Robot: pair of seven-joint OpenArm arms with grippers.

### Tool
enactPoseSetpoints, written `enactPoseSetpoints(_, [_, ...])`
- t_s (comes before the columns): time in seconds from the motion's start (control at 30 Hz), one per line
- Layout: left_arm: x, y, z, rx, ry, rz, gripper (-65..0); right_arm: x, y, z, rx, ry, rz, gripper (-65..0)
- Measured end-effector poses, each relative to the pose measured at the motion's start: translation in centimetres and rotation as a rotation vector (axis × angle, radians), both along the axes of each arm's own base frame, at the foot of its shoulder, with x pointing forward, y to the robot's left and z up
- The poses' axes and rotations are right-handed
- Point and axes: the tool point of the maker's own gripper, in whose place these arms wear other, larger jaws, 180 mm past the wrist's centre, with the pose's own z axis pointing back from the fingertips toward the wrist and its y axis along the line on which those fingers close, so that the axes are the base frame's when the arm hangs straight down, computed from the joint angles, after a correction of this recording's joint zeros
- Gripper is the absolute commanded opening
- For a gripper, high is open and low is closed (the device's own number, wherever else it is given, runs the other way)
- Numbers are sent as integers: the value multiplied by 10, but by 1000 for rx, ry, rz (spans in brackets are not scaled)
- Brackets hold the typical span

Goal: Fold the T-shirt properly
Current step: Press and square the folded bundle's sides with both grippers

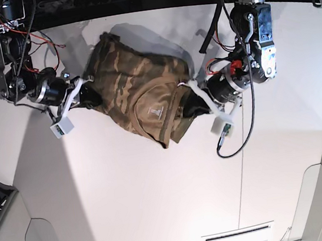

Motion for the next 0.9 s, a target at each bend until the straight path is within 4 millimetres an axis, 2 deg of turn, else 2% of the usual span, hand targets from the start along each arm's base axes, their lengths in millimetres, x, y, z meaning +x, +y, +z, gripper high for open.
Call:
enactPoseSetpoints(0.1, [7,3,-2,32,0,-2,-650,-13,4,2,-9,-1,18,-650])
enactPoseSetpoints(0.17, [5,9,-2,42,10,-8,-650,-14,4,3,-20,-6,25,-650])
enactPoseSetpoints(0.3, [2,21,33,44,-63,-39,-650,-11,0,1,-55,-12,29,-650])
enactPoseSetpoints(0.37, [-10,24,46,60,-95,-63,-650,-11,-1,1,-63,-14,30,-650])
enactPoseSetpoints(0.4, [-20,24,46,70,-91,-75,-650,-10,-1,1,-68,-17,31,-650])
enactPoseSetpoints(0.53, [-67,16,35,68,-32,-120,-650,-5,-3,3,-79,-37,26,-650])
enactPoseSetpoints(0.7, [-102,-4,22,-4,32,-154,-650,-1,-2,6,-66,-61,13,-650])
enactPoseSetpoints(0.8, [-114,-11,4,-26,98,-139,-650,-1,-2,6,-64,-63,12,-650])
enactPoseSetpoints(0.9, [-108,-16,-5,-64,118,-112,-650,-1,-2,6,-63,-63,12,-650])
